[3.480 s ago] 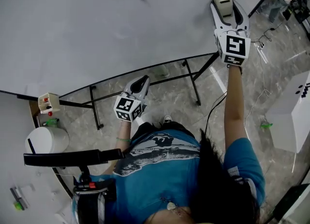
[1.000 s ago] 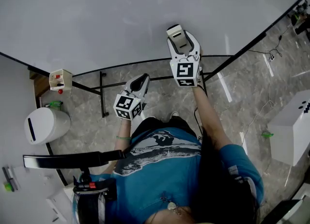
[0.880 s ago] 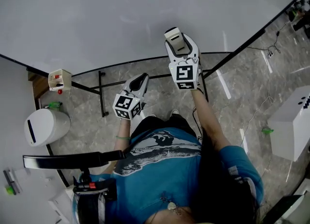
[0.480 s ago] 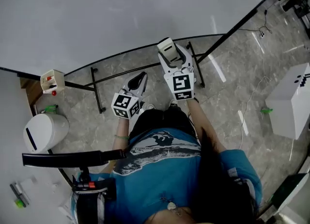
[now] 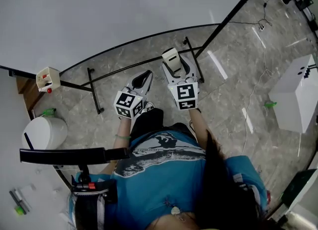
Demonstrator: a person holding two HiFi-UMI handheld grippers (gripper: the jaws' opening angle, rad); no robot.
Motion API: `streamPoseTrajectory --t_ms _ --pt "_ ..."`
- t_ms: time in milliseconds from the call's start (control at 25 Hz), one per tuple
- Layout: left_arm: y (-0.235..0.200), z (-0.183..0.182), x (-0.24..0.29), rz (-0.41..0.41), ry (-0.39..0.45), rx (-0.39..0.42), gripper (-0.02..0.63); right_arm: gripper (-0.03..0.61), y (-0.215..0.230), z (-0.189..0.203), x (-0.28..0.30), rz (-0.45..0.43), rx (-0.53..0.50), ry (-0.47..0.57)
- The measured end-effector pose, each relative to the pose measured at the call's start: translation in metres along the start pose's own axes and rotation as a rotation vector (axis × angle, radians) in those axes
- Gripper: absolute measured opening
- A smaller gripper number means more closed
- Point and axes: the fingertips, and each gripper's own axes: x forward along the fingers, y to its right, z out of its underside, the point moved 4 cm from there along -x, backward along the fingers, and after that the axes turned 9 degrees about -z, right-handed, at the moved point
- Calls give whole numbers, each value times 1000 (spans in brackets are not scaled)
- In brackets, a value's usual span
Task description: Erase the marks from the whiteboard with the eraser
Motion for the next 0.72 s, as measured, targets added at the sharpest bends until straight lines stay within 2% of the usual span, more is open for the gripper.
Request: streamPoseTrajectory --t_ms 240,520,720 --pt "68 6 -22 15 24 13 29 262 -12 27 -82 11 36 -20" --pt "162 38 -65 26 11 -4 29 262 -28 67 -185 6 80 -44" --pt "209 66 -110 8 -40 12 29 262 -52 91 -233 -15 129 -56"
